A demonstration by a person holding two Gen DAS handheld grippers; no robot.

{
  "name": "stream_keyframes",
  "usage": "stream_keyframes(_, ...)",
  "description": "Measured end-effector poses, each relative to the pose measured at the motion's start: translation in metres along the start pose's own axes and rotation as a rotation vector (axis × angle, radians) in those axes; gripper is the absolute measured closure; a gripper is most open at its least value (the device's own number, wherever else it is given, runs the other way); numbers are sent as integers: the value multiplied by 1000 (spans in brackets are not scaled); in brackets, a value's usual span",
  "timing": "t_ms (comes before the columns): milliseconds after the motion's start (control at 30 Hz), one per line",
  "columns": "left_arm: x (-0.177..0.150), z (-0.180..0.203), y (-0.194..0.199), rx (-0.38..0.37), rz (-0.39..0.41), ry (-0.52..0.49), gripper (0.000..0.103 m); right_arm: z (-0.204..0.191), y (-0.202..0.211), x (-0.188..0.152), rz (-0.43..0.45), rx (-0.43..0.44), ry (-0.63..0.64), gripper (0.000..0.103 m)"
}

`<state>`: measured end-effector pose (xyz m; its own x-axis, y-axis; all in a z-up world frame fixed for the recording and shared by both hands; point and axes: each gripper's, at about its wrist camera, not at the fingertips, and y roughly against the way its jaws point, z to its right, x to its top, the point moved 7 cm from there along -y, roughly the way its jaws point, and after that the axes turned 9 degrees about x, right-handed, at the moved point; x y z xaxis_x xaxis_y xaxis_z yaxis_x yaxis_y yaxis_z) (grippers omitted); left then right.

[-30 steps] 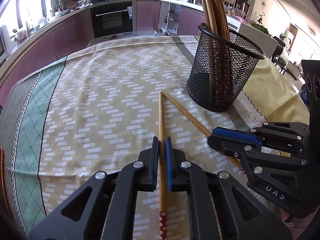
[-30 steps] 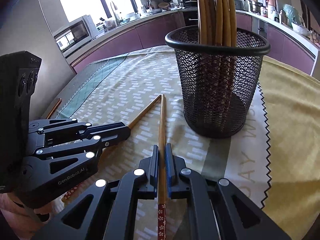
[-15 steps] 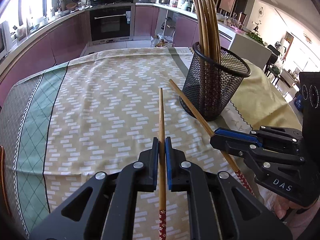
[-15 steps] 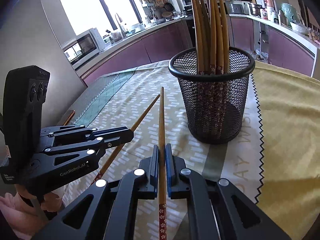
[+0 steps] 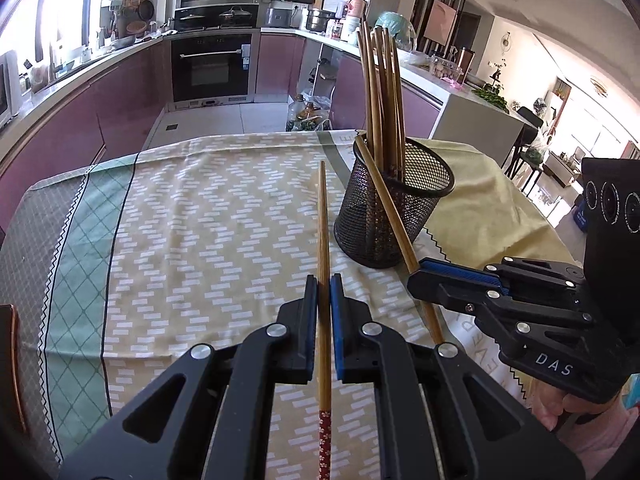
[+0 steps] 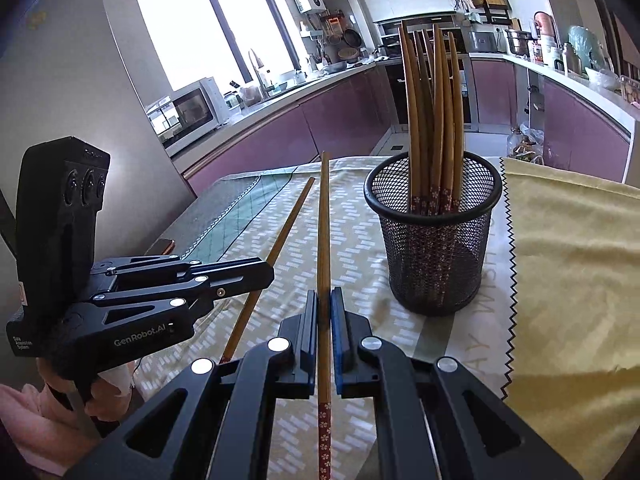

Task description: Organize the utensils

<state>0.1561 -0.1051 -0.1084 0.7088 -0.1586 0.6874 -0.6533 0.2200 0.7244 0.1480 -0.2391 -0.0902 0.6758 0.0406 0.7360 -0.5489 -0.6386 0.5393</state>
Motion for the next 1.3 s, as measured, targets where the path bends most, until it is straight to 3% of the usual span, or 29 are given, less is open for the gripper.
stream_keyframes(1300,22,14,37,-74,85,-5,96,-15,18,26,116,-1,18,97)
